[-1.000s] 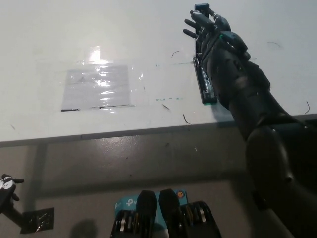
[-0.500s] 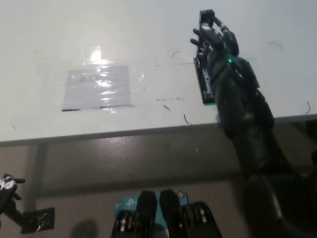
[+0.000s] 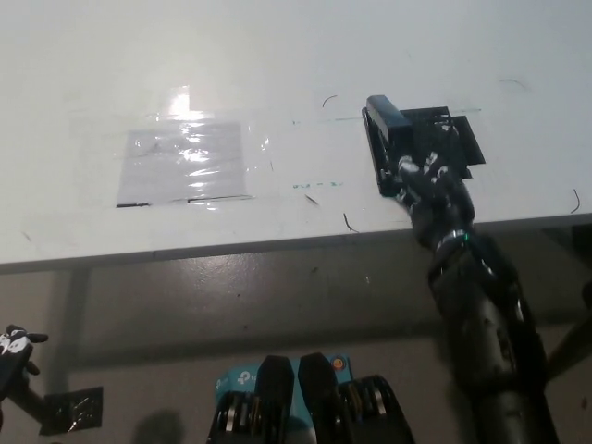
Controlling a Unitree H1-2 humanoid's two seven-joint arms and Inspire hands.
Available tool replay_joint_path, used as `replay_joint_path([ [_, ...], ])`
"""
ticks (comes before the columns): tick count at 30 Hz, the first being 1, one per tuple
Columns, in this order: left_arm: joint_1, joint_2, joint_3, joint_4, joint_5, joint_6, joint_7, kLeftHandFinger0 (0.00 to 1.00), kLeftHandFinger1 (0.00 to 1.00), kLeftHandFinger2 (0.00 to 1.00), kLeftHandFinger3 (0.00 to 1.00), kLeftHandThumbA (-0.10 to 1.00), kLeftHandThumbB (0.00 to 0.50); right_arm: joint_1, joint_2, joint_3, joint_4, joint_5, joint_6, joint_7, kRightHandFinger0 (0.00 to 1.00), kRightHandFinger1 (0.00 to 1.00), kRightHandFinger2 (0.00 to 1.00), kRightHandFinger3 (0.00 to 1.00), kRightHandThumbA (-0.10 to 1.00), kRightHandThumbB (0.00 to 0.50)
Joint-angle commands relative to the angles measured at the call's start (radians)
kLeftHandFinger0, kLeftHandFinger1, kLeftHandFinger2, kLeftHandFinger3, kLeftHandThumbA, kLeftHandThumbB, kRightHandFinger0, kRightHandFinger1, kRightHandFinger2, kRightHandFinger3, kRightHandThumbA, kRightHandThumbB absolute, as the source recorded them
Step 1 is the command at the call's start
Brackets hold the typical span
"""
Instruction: A stapler is kept infront of the robot on the black mark on the desk and the robot uses its right hand to lift the top of the stapler to open it
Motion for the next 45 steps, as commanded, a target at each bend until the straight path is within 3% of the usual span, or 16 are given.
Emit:
replay_joint_path([
  [1,-0.017,0.04,0.013,-0.038,0.006,-0.004,0.015,0.15,0.22,0.44,0.76,0.0,0.0,0.009,-0.045,0.093,-0.182,0.227,0.085,-0.067,0.55,0.69,0.86,1.0,0.38,0.0],
  [3,-0.014,0.037,0.015,-0.042,0.0,0.003,0.014,0.15,0.22,0.44,0.76,0.01,0.0,0.029,-0.055,0.113,-0.187,0.266,0.085,-0.069,0.63,0.76,0.93,1.0,0.39,0.0],
  [7,-0.018,0.04,0.013,-0.039,0.005,0.0,0.015,0.14,0.21,0.44,0.73,-0.01,0.0,0.06,-0.063,0.157,-0.174,0.287,0.085,-0.089,0.6,0.7,0.89,1.0,0.41,0.0],
  [9,-0.02,0.043,0.01,-0.04,0.01,0.004,0.016,0.17,0.23,0.45,0.76,-0.01,0.0,0.063,-0.078,0.172,-0.186,0.299,0.085,-0.097,0.63,0.74,0.91,1.0,0.44,0.0],
  [12,-0.025,0.042,0.013,-0.034,0.002,-0.006,0.014,0.14,0.2,0.42,0.72,0.08,0.0,0.064,-0.124,0.185,-0.223,0.345,0.085,-0.106,0.64,0.76,0.95,1.0,0.47,0.0],
  [17,-0.023,0.043,0.015,-0.04,-0.002,-0.001,0.015,0.11,0.19,0.44,0.74,0.04,0.0,0.096,-0.189,0.144,-0.312,0.351,0.085,-0.102,0.67,0.75,0.91,1.0,0.48,0.0],
  [19,-0.022,0.041,0.015,-0.044,-0.001,0.007,0.018,0.1,0.19,0.44,0.74,0.02,0.0,0.107,-0.198,0.125,-0.335,0.334,0.085,-0.115,0.63,0.72,0.88,1.0,0.46,0.0],
  [20,-0.021,0.039,0.017,-0.041,-0.008,0.007,0.015,0.16,0.21,0.44,0.75,0.0,0.0,0.126,-0.226,0.1,-0.371,0.282,0.085,-0.105,0.61,0.7,0.85,1.0,0.44,0.0],
  [24,-0.02,0.039,0.015,-0.032,-0.006,-0.002,0.013,0.16,0.22,0.44,0.75,0.0,0.0,0.171,-0.27,0.046,-0.406,0.139,0.054,-0.059,0.53,0.59,0.74,0.97,0.38,0.0],
  [28,-0.022,0.043,0.009,-0.022,0.002,-0.019,0.011,0.19,0.24,0.46,0.76,-0.01,0.0,0.223,-0.295,-0.003,-0.385,0.045,-0.036,-0.027,0.53,0.6,0.74,0.96,0.39,0.0],
  [32,-0.018,0.044,0.009,-0.02,0.003,-0.017,0.012,0.16,0.23,0.46,0.76,-0.01,0.0,0.271,-0.301,0.001,-0.312,-0.093,-0.155,-0.001,0.4,0.51,0.66,0.87,0.36,0.0],
  [35,-0.017,0.04,0.009,-0.025,0.004,-0.008,0.017,0.17,0.22,0.44,0.74,-0.01,0.0,0.288,-0.292,-0.008,-0.271,-0.129,-0.198,0.007,0.36,0.47,0.61,0.82,0.38,0.0],
  [36,-0.017,0.039,0.009,-0.023,0.006,-0.007,0.02,0.18,0.23,0.44,0.75,-0.01,0.0,0.293,-0.268,-0.033,-0.242,-0.118,-0.196,-0.02,0.34,0.44,0.57,0.78,0.37,0.034],
  [37,-0.017,0.039,0.009,-0.023,0.008,-0.005,0.021,0.19,0.24,0.45,0.76,-0.01,0.0,0.298,-0.262,-0.035,-0.229,-0.127,-0.202,-0.021,0.35,0.44,0.56,0.79,0.37,0.001],
  [40,-0.02,0.035,0.009,-0.013,0.003,-0.014,0.019,0.19,0.24,0.45,0.75,0.0,0.0,0.297,-0.253,-0.032,-0.187,-0.187,-0.228,-0.026,0.3,0.38,0.51,0.76,0.38,0.0],
  [45,-0.018,0.035,0.011,-0.019,0.006,-0.009,0.023,0.19,0.24,0.44,0.73,-0.01,0.0,0.291,-0.266,-0.013,-0.108,-0.307,-0.328,-0.01,0.3,0.37,0.46,0.67,0.41,0.0],
])
